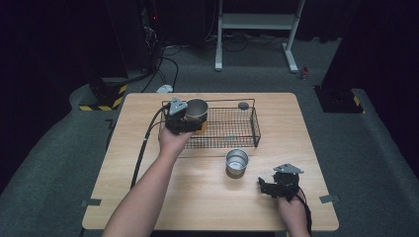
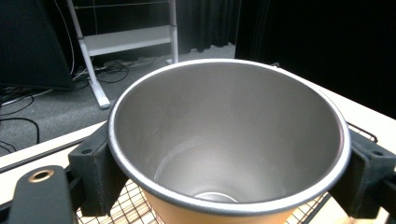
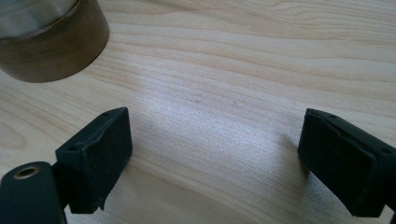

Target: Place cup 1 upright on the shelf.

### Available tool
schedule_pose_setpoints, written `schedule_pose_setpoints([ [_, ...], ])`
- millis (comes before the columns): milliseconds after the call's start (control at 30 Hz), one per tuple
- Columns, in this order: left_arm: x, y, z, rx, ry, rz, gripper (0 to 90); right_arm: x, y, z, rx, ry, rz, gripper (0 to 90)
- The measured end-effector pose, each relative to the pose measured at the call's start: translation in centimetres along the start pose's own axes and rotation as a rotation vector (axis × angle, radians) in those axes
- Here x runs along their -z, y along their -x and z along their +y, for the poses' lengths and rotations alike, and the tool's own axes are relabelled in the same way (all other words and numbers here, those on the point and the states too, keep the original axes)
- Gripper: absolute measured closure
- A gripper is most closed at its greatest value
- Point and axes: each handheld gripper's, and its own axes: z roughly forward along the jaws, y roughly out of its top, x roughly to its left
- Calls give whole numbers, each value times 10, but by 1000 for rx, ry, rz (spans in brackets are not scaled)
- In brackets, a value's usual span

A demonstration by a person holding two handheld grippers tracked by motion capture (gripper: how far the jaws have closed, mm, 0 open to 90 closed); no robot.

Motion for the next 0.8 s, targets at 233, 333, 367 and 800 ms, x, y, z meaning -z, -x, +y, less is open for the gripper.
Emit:
schedule_pose_setpoints([
  [233,-8,-4,-4,13,-16,8,137,0,0,0,0,0,0,100],
  [333,-11,-5,-6,18,-21,7,137,0,0,0,0,0,0,100],
  [367,-12,-5,-7,19,-24,8,137,0,0,0,0,0,0,100],
  [800,-23,-10,-14,49,-42,15,137,0,0,0,-1,0,0,100],
])
